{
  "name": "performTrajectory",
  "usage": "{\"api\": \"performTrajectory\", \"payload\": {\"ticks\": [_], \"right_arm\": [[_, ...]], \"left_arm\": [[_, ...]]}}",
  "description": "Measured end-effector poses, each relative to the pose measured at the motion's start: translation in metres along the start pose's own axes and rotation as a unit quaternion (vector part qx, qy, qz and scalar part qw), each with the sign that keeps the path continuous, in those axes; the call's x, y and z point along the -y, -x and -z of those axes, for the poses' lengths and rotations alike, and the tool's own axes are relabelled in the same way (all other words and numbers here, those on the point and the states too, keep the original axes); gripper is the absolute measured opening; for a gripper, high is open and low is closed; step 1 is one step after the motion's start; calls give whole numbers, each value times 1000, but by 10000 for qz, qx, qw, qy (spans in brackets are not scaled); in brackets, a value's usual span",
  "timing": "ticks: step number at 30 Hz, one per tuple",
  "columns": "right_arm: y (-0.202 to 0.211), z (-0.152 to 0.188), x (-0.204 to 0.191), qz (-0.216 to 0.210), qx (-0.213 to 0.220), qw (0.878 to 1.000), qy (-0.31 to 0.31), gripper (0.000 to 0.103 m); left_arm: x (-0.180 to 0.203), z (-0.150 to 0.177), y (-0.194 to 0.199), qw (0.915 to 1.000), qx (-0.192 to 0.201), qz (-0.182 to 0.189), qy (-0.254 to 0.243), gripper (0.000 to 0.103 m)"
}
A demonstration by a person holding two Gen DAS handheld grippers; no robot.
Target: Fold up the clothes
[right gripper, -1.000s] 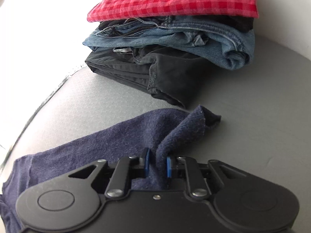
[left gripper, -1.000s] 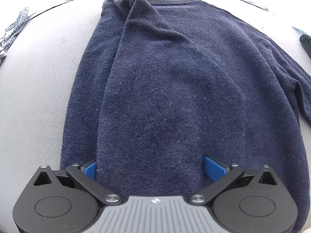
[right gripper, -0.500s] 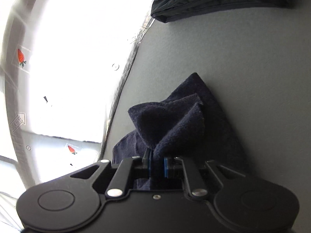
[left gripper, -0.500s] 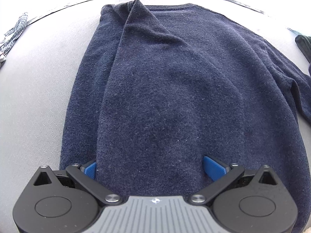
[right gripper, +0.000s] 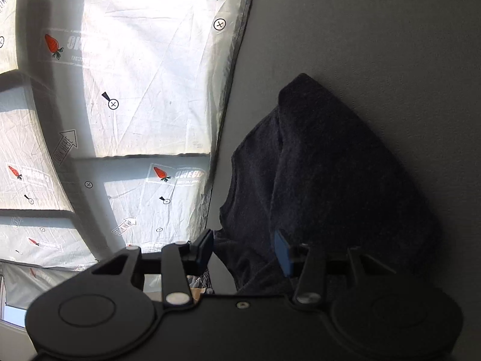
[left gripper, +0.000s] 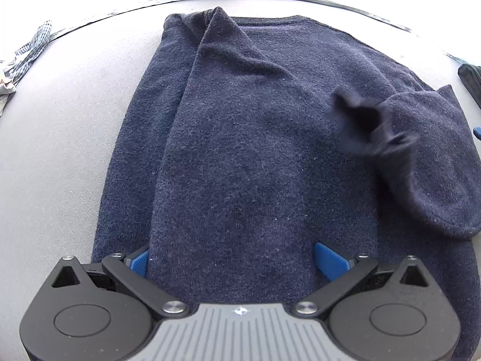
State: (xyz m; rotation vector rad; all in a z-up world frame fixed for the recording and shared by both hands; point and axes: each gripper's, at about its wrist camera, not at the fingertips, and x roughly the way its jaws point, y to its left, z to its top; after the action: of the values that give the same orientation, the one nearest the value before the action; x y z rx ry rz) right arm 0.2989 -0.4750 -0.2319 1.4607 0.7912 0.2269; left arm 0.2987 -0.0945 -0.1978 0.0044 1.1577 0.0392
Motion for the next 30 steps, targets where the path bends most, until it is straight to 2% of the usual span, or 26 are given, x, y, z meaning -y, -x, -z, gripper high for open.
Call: {"api": "performTrajectory", "payload": {"ticks": [3, 5, 7, 11, 13, 14, 17, 19, 22, 26, 30], "right_arm": [[24, -15, 28, -47, 508, 9965, -670, 48], [39, -20, 43, -114, 824, 9912, -1030, 48], [51, -23, 53, -141, 1072, 9864, -1237, 50], [62, -28, 67, -201, 1300, 9815, -1390, 56], [63, -28, 73, -252, 1328, 9792, -1512, 53], [65, -28, 75, -314, 1349, 9781, -1552, 53], [72, -33, 80, -314, 1288, 9799, -1492, 54], [73, -34, 80, -299, 1262, 9806, -1469, 54], [72, -33, 80, -340, 1264, 9798, -1510, 54], [72, -34, 81, -358, 1251, 9799, -1513, 53], [71, -33, 80, -316, 1226, 9811, -1463, 52]], "left_arm": [[4, -5, 3, 9999, -75, -64, 111, 103], [4, -8, 11, 9998, -11, 91, 191, 103], [4, -13, 21, 9988, 126, 393, 268, 102], [12, -25, 28, 9927, 69, 1157, 323, 99], [21, -30, 27, 9911, 17, 1318, 208, 96], [26, -32, 27, 9921, -3, 1251, 97, 94], [43, -34, 32, 9965, 106, 698, -443, 94], [43, -35, 31, 9972, 53, 450, -591, 95], [29, -38, 24, 9986, -105, 136, -492, 95], [9, -32, 25, 9994, -248, 180, -160, 95], [-6, -18, 22, 9976, -342, -501, -329, 95]]}}
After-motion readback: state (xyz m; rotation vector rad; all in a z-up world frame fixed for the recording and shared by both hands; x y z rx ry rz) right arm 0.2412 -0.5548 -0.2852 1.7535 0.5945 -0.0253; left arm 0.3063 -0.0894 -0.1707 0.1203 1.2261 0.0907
